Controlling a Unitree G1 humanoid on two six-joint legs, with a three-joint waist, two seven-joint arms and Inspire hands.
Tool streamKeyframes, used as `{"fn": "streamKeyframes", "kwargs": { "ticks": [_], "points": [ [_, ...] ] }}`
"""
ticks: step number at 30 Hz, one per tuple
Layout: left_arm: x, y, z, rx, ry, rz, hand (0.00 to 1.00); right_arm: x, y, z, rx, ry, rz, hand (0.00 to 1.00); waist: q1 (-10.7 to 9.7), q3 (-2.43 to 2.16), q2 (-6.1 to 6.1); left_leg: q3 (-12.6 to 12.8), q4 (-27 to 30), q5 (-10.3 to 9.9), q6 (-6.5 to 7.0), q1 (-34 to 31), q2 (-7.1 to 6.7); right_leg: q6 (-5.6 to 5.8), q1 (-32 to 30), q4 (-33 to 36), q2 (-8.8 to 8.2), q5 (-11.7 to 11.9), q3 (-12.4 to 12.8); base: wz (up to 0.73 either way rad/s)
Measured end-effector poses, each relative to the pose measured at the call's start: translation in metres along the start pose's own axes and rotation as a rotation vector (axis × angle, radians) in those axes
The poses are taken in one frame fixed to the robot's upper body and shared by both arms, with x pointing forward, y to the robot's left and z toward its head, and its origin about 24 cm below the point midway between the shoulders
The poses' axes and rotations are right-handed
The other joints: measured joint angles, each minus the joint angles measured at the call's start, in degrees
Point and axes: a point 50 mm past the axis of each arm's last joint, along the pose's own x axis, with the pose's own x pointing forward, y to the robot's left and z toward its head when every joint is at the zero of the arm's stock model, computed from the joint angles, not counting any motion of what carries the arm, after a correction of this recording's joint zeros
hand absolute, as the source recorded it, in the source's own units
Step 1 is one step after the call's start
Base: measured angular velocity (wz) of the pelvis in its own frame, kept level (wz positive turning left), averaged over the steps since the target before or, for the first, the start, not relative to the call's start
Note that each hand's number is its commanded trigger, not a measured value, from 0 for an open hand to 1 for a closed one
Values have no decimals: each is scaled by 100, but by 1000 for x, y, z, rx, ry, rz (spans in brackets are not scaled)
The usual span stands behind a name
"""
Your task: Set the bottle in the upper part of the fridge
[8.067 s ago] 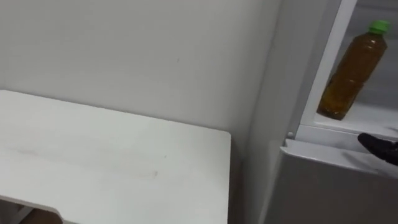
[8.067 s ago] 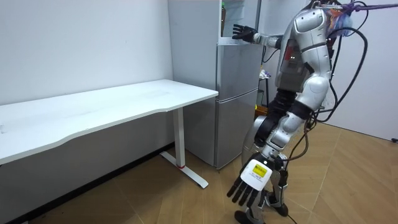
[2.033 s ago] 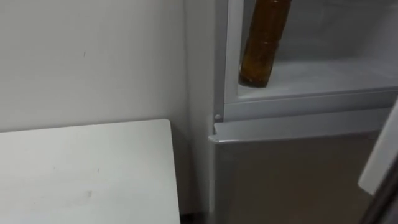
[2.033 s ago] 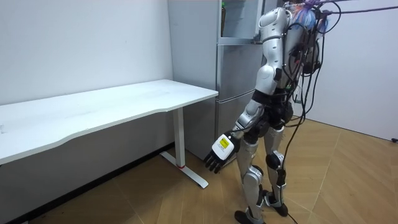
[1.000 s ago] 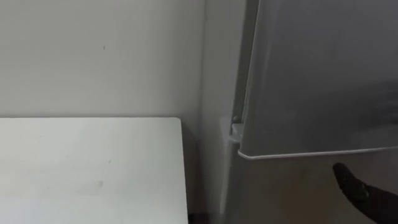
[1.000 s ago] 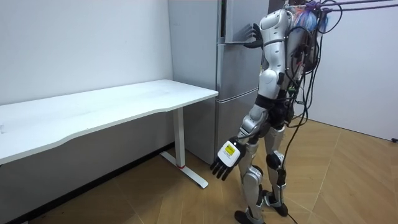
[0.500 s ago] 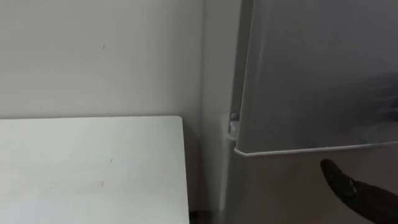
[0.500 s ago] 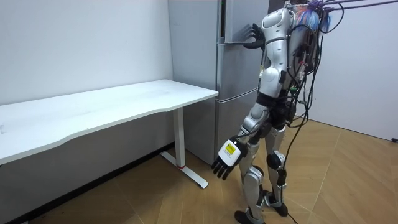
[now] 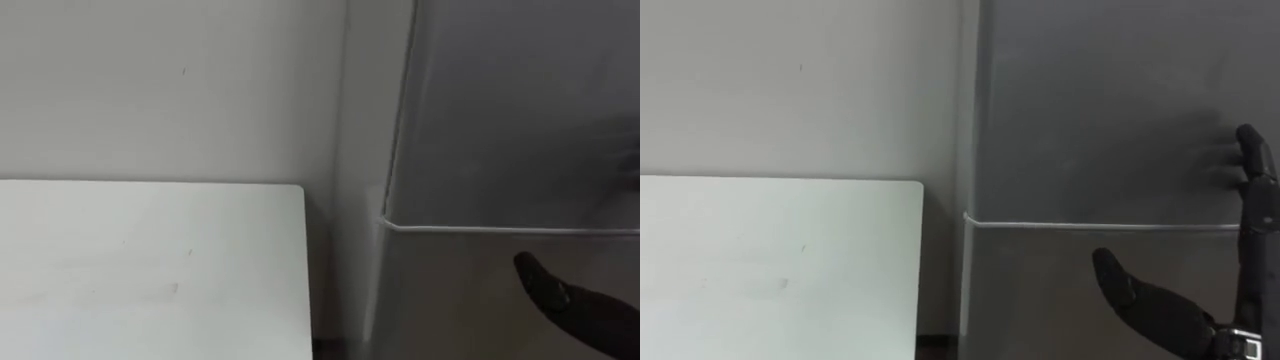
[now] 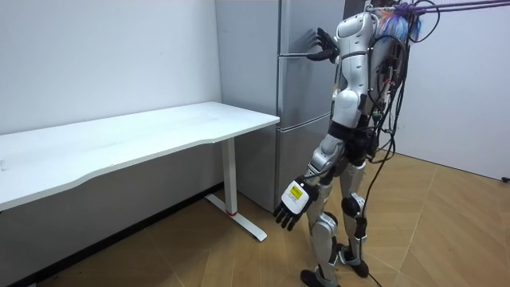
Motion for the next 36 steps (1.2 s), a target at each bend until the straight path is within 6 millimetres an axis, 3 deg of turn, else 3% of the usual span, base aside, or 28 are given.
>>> {"fn": "streamKeyframes", "kwargs": {
  "ticks": [9,22,36],
  "points": [
    [0,-1,0,23,-1,-4,0,4,10,-7,5,18,26,0,-1,49,-16,16,-72,13,-11,80,12,-23,88,-1,3,16,-43,0],
    [-3,5,3,49,-28,10,0,4,13,-23,-23,57,45,0,35,6,-101,-97,-65,89,-21,83,20,-64,131,-99,7,50,-197,2],
    [-5,5,4,46,-41,-2,0,5,9,-30,-26,57,46,0,-30,-18,-25,-191,-17,91,-16,105,4,-61,216,-109,4,51,-249,3]
  ]
}}
